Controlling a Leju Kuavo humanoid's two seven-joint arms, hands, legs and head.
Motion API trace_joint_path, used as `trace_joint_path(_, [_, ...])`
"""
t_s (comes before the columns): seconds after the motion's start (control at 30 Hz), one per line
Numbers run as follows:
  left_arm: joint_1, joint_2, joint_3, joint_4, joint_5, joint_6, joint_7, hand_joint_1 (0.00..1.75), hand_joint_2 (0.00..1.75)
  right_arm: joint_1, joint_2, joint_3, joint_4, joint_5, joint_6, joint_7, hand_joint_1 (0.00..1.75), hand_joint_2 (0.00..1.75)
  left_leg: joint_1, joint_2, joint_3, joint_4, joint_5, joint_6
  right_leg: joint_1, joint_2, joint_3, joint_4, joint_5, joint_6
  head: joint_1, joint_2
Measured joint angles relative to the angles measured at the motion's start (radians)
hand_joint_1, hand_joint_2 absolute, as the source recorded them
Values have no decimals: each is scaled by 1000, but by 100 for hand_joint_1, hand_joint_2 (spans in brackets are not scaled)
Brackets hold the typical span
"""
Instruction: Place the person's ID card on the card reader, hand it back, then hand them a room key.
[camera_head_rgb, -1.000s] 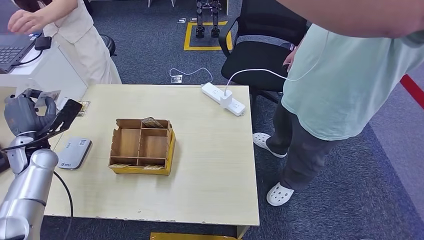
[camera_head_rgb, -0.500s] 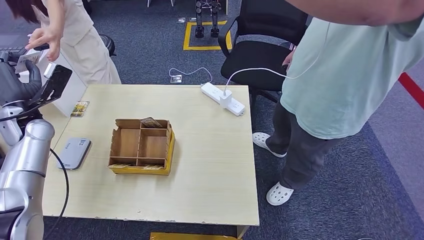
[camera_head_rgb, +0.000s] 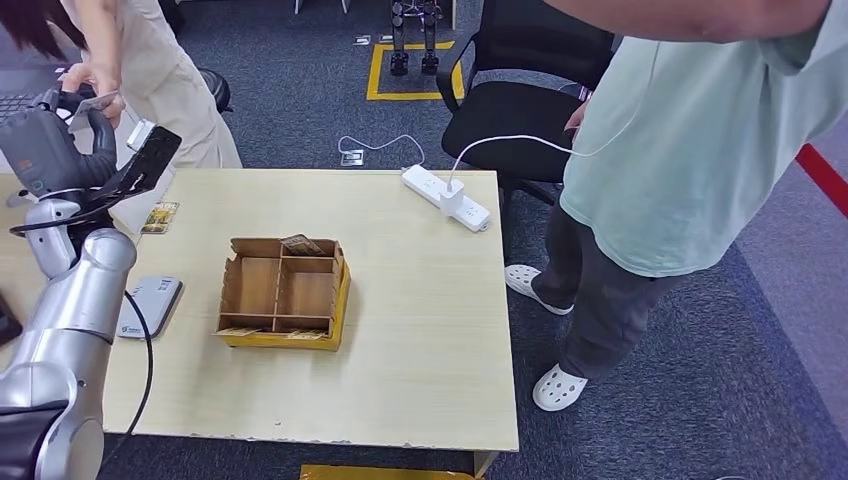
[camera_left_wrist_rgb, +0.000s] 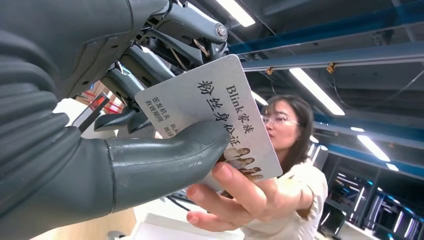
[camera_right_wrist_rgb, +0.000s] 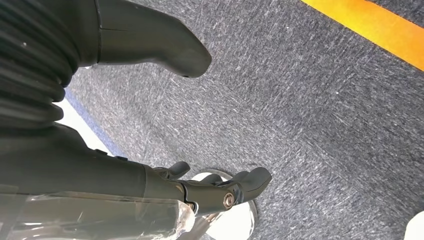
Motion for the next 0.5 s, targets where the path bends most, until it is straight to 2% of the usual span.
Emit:
trace_joint_path(0.27, [-12, -13, -11, 37, -3, -14, 27, 0, 175, -1, 1, 0, -3, 0, 0, 1, 0, 0, 0, 0, 0, 0, 0, 0, 0, 0, 0, 0, 0, 0, 0, 0])
trace_joint_path(0.5, [-14, -11, -22, 63, 45, -170, 36, 0, 175, 1, 1, 0, -2, 0, -1, 4, 0, 0, 0, 0, 0, 0, 0, 0, 0, 0, 0, 0, 0, 0, 0, 0])
